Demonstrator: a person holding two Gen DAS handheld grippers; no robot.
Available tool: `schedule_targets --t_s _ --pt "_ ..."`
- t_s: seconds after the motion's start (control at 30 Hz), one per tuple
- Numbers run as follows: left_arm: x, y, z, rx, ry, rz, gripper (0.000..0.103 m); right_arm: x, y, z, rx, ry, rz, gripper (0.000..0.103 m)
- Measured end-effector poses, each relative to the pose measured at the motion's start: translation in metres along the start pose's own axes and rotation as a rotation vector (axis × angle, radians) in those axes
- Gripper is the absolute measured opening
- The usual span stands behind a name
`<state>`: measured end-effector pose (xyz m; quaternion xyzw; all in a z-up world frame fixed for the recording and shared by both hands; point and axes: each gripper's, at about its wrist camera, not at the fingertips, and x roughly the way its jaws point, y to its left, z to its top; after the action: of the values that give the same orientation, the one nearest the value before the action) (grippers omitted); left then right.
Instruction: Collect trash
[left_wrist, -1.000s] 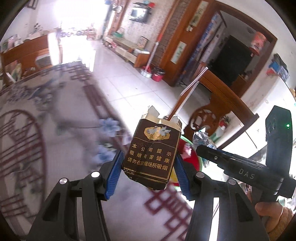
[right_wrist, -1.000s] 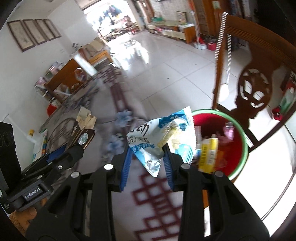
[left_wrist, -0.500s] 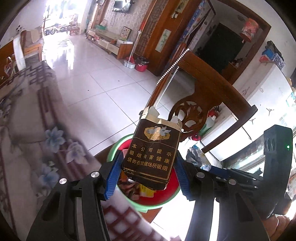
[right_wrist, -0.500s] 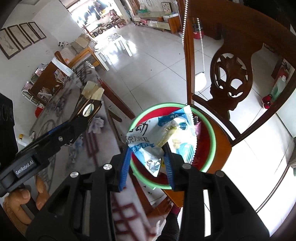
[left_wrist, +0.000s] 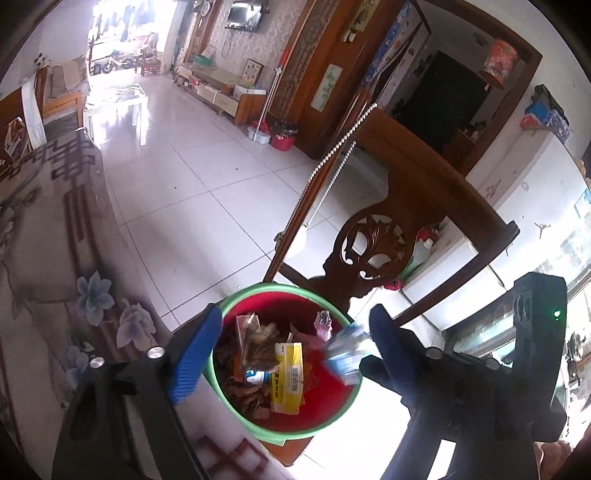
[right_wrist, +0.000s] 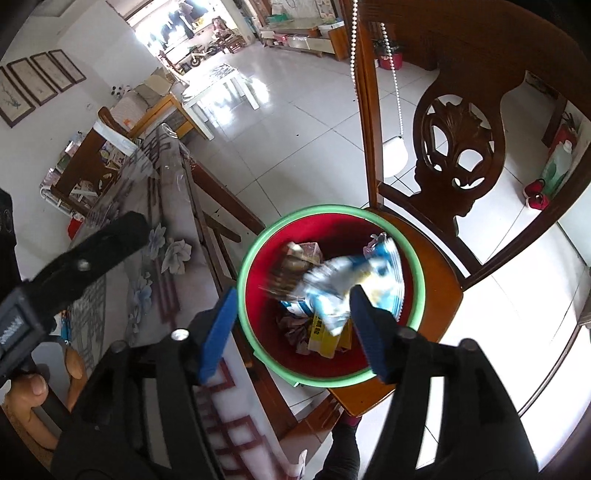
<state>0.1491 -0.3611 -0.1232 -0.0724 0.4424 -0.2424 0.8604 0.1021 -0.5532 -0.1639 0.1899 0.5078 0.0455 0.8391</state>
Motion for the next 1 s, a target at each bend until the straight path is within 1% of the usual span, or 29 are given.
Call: schedule_targets --t_s 0.07,0.1,0.17,0.23,0.3,0.33,0.47,0.53,0.67,0.77,0.93,1.0 --pt "-0.006 0.002 0.001 0.000 -0.023 0.007 0.086 -0.001 0.001 -0.001 0.005 -0.011 0.001 0.071" --pt "-0.010 0.002 0.001 0.000 -0.036 0.013 0.088 -0.001 0.002 -0.001 0.004 -0.015 0.002 0.072" --pt "-0.021 0.007 0.002 -0.003 -0.064 0.026 0.089 -0.003 0.008 0.000 0.001 -0.034 -0.006 0.077" --pt "-0.030 0.014 0.003 -0.013 -0.069 0.018 0.090 -0.007 0.017 0.000 -0.007 -0.069 -0.017 0.080" --pt "-0.046 0.024 0.003 -0.036 -0.101 0.025 0.091 -0.013 0.030 0.000 -0.024 -0.119 -0.023 0.083" --pt "-0.056 0.030 0.002 -0.049 -0.125 0.036 0.095 -0.016 0.038 -0.001 -0.036 -0.148 -0.028 0.086" --pt "-0.094 0.051 -0.002 -0.092 -0.228 0.085 0.095 -0.032 0.073 -0.005 -0.091 -0.265 -0.058 0.095" --pt "-0.114 0.062 -0.005 -0.104 -0.282 0.121 0.095 -0.042 0.098 -0.010 -0.137 -0.337 -0.074 0.098" --pt "-0.154 0.084 -0.014 -0.098 -0.372 0.192 0.095 -0.055 0.134 -0.016 -0.197 -0.432 -0.092 0.098" --pt "-0.176 0.094 -0.017 -0.085 -0.413 0.224 0.095 -0.058 0.162 -0.021 -0.209 -0.482 -0.114 0.098" --pt "-0.214 0.111 -0.027 -0.058 -0.513 0.278 0.095 -0.066 0.189 -0.033 -0.178 -0.537 -0.068 0.098" --pt "-0.227 0.121 -0.029 -0.072 -0.531 0.275 0.095 -0.069 0.201 -0.037 -0.191 -0.561 -0.074 0.098"
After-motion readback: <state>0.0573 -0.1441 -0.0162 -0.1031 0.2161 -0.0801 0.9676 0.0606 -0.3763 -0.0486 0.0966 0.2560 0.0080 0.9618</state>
